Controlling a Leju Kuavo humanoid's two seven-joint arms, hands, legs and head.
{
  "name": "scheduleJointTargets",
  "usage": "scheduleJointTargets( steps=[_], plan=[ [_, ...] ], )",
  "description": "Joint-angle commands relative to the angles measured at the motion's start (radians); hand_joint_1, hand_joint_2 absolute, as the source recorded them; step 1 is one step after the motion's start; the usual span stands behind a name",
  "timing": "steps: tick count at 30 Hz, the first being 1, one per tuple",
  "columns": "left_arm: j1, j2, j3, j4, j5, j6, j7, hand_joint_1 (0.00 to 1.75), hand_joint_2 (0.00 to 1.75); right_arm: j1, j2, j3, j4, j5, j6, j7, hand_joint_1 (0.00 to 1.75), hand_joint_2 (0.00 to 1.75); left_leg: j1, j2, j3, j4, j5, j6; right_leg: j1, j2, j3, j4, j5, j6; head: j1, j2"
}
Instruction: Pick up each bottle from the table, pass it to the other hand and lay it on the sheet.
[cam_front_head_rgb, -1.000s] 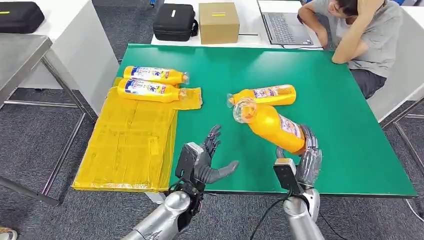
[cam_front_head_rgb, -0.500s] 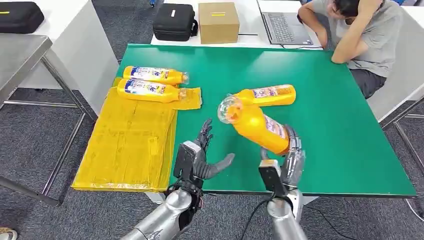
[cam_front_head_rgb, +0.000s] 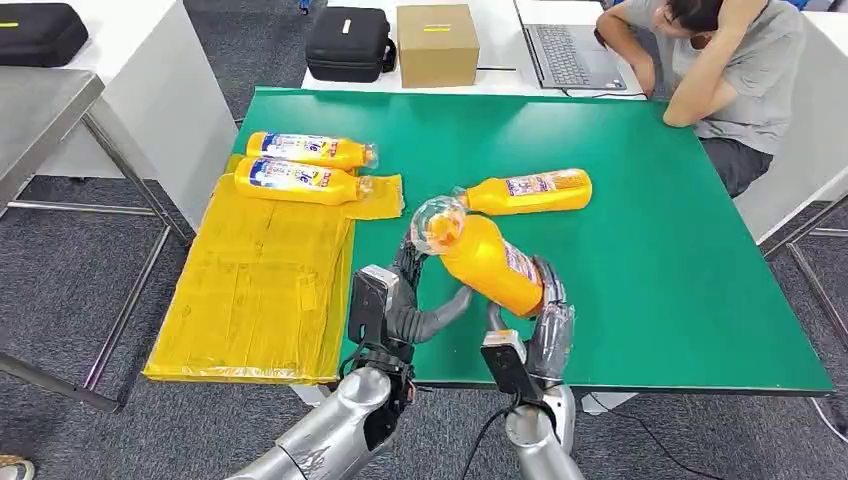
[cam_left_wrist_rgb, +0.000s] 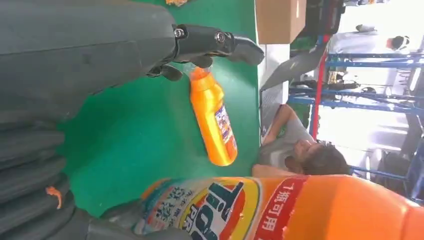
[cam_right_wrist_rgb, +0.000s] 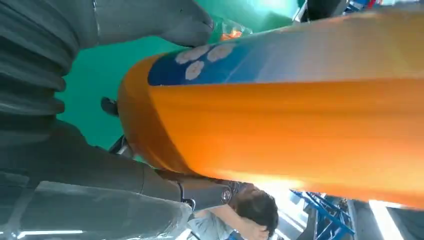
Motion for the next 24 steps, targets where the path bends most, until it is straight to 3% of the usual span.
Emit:
scheduleJointTargets(
  steps=[1,18,19,20,24],
  plan=[
    [-0.043,0.022,-0.086,-0.005,0.019,-0.074,0.050,0.00,1.75,-0.038,0.000,-0.005,0.069,0.019,-0.001,-0.001,1.75,1.75,0.000,0.001,0.004,0.000,-0.002,-0.002,0.000,0.000,0.004,0.000,-0.002,-0.001,0.000,0.000],
    [-0.010,0.042,-0.104,-0.008,-0.040,-0.109,0.063,0.00,1.75,-0.051,-0.005,-0.144,-0.014,0.010,-0.001,-0.001,1.75,1.75,0.000,0.001,0.004,-0.001,-0.001,-0.001,0.000,0.001,0.004,0.000,-0.001,-0.001,0.000,0.000],
    [-0.008,0.042,-0.107,-0.004,-0.048,-0.118,0.065,0.00,1.75,-0.044,-0.002,-0.170,-0.039,0.001,-0.001,-0.001,1.75,1.75,0.000,0.003,0.009,0.000,-0.004,-0.003,0.000,0.001,0.008,0.001,-0.004,-0.003,0.000,0.000],
    [-0.006,0.042,-0.106,-0.003,-0.049,-0.123,0.066,0.00,1.75,-0.041,-0.002,-0.179,-0.048,-0.005,-0.001,-0.001,1.75,1.75,0.000,0.002,0.003,-0.001,-0.001,-0.001,0.000,0.001,0.003,0.000,-0.001,-0.001,0.000,0.000],
    [-0.003,0.036,-0.109,-0.006,-0.056,-0.153,0.071,0.00,1.75,-0.026,0.001,-0.219,-0.085,0.098,-0.001,-0.001,1.75,1.75,-0.001,0.000,0.004,-0.001,-0.001,-0.001,-0.001,0.000,0.003,0.000,-0.002,-0.001,0.000,0.000]
  ],
)
